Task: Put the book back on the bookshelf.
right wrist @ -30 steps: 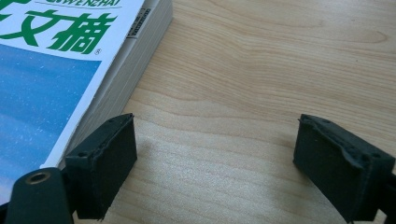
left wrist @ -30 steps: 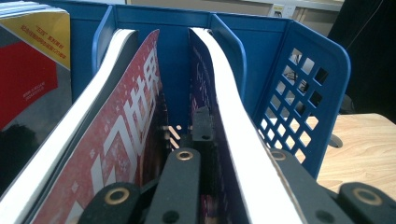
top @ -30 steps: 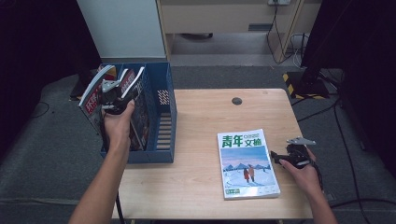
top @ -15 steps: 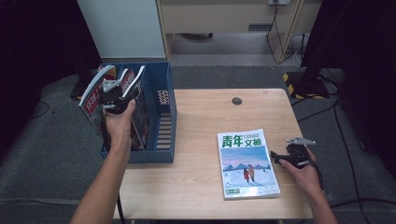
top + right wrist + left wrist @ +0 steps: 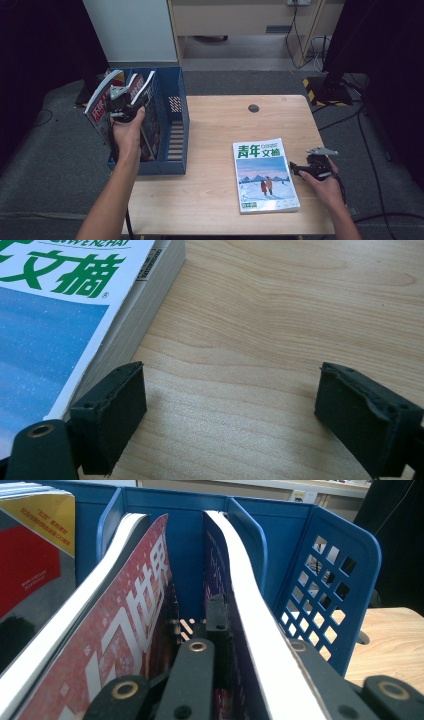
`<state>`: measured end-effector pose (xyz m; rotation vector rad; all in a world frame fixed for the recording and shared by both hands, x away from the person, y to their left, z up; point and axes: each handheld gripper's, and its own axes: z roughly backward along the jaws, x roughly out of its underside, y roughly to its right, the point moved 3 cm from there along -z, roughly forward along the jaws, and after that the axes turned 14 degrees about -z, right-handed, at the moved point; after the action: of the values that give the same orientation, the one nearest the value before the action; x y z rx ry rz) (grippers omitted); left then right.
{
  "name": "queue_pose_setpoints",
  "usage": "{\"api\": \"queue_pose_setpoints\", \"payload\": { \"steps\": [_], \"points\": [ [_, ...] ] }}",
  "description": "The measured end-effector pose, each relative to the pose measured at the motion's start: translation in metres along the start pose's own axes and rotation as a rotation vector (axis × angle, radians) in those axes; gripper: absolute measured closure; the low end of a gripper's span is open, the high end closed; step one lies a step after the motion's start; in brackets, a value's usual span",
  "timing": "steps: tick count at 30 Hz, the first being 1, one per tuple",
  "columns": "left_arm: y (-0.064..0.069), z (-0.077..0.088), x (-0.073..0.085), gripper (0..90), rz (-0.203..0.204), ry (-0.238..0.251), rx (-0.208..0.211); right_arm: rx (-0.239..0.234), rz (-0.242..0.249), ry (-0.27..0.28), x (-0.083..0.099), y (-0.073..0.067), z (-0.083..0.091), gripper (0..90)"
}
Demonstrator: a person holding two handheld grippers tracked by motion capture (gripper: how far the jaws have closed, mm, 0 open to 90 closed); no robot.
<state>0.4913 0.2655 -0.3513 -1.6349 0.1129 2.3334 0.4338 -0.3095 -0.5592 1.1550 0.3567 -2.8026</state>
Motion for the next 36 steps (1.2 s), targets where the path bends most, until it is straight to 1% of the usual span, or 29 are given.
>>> {"api": "queue_pose_setpoints", "payload": {
  "steps": [1, 2, 5, 9, 14, 17, 21, 24, 29, 30, 31, 36],
  "points": [
    [0.000, 0.000, 0.000, 82.0, 0.000, 0.000, 0.000, 0.000, 0.000, 0.000, 0.000, 0.000, 0.000, 13.2],
    [0.001, 0.001, 0.000, 81.9, -0.009, -0.016, -0.004, 0.000, 0.000, 0.000, 0.000, 0.000, 0.000, 13.2],
    [0.000, 0.004, 0.000, 81.8, -0.030, -0.037, -0.011, 0.000, -0.001, 0.001, 0.000, 0.000, 0.000, 13.2],
    [-0.003, 0.009, 0.002, 81.7, -0.035, -0.071, -0.012, 0.000, 0.000, 0.000, 0.000, 0.000, 0.000, 13.2],
    [-0.008, 0.015, 0.007, 81.4, -0.023, -0.089, -0.011, 0.000, 0.000, 0.000, 0.000, 0.000, 0.000, 13.2],
    [-0.011, 0.018, 0.010, 80.9, -0.027, -0.097, -0.010, 0.000, -0.001, 0.001, 0.000, 0.000, 0.000, 13.2],
    [-0.014, 0.021, 0.013, 80.3, -0.015, -0.085, -0.015, 0.001, -0.001, 0.001, 0.000, 0.000, 0.000, 13.1],
    [-0.013, 0.021, 0.014, 79.5, -0.011, -0.076, -0.011, 0.001, 0.000, 0.000, 0.000, 0.000, 0.000, 13.1],
    [-0.010, 0.023, 0.013, 73.7, -0.008, -0.058, -0.011, 0.001, -0.001, 0.001, 0.000, 0.000, 0.000, 13.1],
    [-0.010, 0.024, 0.014, 73.7, -0.005, -0.053, -0.011, 0.001, -0.001, 0.001, 0.000, 0.000, 0.000, 13.2],
    [-0.010, 0.026, 0.015, 71.4, -0.005, -0.049, -0.014, 0.001, -0.001, 0.001, 0.000, 0.000, 0.000, 13.1],
    [-0.009, 0.031, 0.017, 69.1, 0.004, -0.046, -0.003, 0.001, -0.001, 0.001, 0.000, 0.000, 0.000, 13.1]
  ]
}}
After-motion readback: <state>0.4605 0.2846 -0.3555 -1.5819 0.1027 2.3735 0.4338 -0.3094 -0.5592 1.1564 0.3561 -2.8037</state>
